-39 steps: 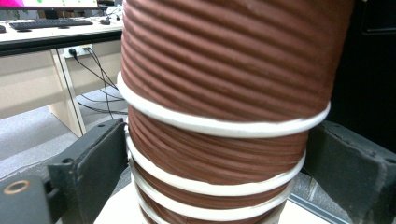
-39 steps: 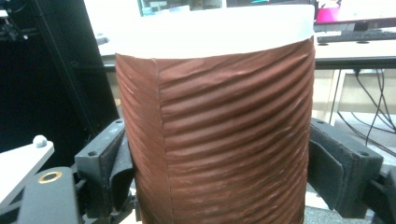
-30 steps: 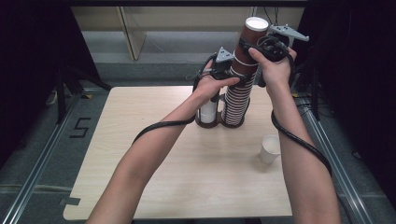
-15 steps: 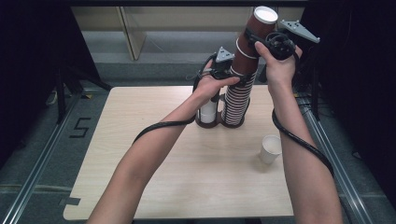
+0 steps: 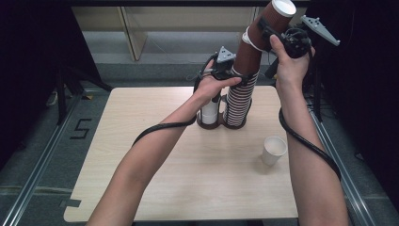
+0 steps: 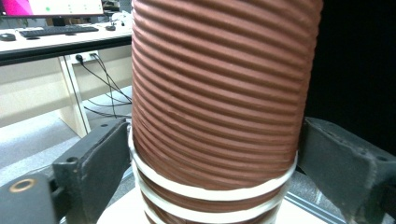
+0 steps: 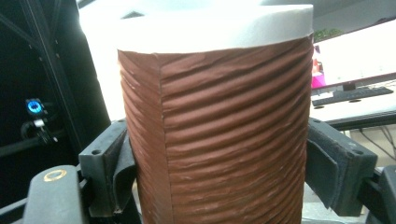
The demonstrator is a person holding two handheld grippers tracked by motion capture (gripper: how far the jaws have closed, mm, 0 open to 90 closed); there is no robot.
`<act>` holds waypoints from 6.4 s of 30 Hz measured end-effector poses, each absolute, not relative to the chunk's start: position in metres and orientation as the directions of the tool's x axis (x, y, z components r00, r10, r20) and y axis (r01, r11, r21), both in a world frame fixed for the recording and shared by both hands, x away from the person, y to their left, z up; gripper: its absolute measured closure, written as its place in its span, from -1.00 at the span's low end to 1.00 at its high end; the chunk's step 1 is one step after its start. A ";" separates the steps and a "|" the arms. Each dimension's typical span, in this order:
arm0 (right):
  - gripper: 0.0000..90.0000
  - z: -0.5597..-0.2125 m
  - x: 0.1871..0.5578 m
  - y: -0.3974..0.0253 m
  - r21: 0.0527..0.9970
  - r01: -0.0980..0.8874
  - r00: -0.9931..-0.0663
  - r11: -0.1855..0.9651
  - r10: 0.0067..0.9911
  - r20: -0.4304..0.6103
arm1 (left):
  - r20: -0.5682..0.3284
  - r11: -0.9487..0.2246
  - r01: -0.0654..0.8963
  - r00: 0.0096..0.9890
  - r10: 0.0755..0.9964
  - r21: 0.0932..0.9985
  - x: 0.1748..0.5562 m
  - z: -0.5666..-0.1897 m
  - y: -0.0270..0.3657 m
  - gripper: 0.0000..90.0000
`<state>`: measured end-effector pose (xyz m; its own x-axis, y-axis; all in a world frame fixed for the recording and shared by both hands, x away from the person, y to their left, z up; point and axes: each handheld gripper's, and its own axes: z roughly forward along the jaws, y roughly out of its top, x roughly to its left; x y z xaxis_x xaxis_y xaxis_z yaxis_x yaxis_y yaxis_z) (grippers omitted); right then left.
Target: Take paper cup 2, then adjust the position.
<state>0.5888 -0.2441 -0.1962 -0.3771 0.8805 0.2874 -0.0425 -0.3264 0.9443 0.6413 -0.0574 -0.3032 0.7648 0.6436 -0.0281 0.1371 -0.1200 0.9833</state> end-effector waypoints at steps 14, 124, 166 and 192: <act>-0.57 -0.200 0.560 -0.266 0.948 -0.072 -0.385 -0.311 0.885 0.261 | 0.081 -0.150 0.019 0.769 0.634 0.988 0.600 -0.298 -0.026 -0.84; -0.59 -0.459 0.444 -0.162 0.718 0.604 -0.464 -0.345 0.581 0.669 | 0.062 -0.279 0.128 0.812 0.581 0.952 0.416 -0.466 0.074 -1.00; -0.70 -0.456 0.439 -0.151 0.730 0.592 -0.502 -0.341 0.553 0.665 | 0.009 -0.251 0.164 0.821 0.570 0.954 0.428 -0.465 0.057 -0.78; -0.99 -0.445 0.437 -0.155 0.773 0.588 -0.545 -0.238 0.589 0.596 | 0.033 -0.295 0.161 0.829 0.558 0.942 0.427 -0.462 0.070 -0.75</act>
<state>0.4367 -0.1554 -0.4448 -0.5452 0.5892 0.5964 0.5883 -0.2380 0.7729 0.4268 0.0704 -0.4624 0.8293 0.5578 0.0332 0.1610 -0.2954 0.9417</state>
